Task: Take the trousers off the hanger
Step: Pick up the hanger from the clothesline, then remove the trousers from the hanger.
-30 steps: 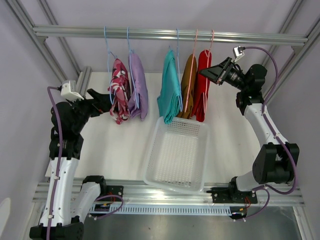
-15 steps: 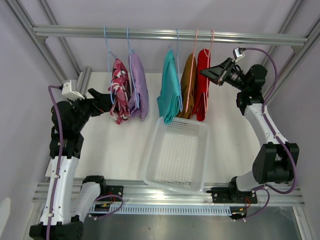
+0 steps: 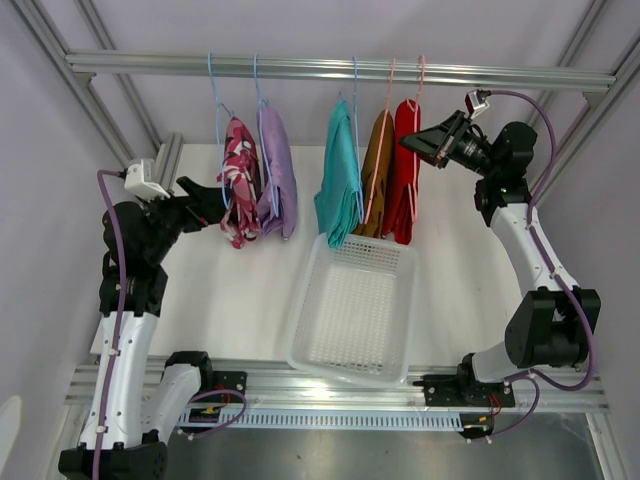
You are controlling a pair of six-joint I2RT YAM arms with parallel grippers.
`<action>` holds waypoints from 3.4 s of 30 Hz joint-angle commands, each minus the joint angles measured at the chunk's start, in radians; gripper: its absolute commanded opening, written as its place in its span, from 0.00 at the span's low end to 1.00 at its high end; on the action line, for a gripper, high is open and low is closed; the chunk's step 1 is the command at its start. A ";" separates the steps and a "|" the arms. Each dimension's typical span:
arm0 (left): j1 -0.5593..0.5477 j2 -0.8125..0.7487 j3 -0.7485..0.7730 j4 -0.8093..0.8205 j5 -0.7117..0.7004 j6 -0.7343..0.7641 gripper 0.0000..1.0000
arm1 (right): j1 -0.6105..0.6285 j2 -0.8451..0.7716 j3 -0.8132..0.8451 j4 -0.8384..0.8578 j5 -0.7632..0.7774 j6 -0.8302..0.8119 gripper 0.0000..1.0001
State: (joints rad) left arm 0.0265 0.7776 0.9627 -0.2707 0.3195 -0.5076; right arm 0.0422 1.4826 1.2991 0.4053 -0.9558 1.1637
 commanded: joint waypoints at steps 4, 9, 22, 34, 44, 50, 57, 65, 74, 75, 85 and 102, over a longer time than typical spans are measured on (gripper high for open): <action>-0.005 -0.001 -0.004 0.030 0.027 -0.008 0.99 | 0.010 -0.110 0.118 0.116 0.009 -0.007 0.00; -0.008 -0.001 -0.004 0.030 0.030 -0.009 0.99 | 0.015 -0.143 0.109 0.098 0.032 -0.019 0.00; -0.017 -0.008 0.001 0.030 0.032 0.006 1.00 | 0.016 -0.180 0.150 0.063 0.045 -0.027 0.00; -0.217 -0.061 0.044 -0.045 -0.160 0.119 0.99 | 0.015 -0.294 0.160 -0.132 0.098 -0.157 0.00; -0.447 -0.133 0.102 -0.137 -0.461 0.237 0.99 | 0.010 -0.352 0.083 -0.160 0.106 -0.197 0.00; -0.458 -0.236 0.045 -0.162 -0.349 0.187 0.99 | 0.004 -0.358 0.086 -0.168 0.106 -0.197 0.00; -0.481 -0.330 0.057 -0.150 -0.221 0.138 0.99 | 0.004 -0.386 0.075 -0.200 0.143 -0.196 0.00; -0.606 -0.147 0.182 -0.179 -0.273 0.178 0.99 | 0.001 -0.423 0.080 -0.256 0.172 -0.225 0.00; -1.020 0.101 0.291 -0.121 -0.680 0.290 0.99 | -0.008 -0.435 0.106 -0.367 0.186 -0.272 0.00; -1.051 0.132 0.285 -0.098 -0.703 0.300 0.99 | -0.007 -0.441 0.111 -0.378 0.189 -0.277 0.00; -1.312 0.225 0.091 0.373 -0.944 0.549 0.99 | -0.013 -0.492 0.172 -0.569 0.230 -0.263 0.00; -1.438 0.554 0.117 0.968 -1.014 0.800 0.99 | -0.019 -0.499 0.293 -0.698 0.198 -0.147 0.00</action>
State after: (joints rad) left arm -1.4052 1.3010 1.0260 0.5106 -0.6594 0.2214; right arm 0.0284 1.0157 1.5143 -0.4408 -0.7162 1.0111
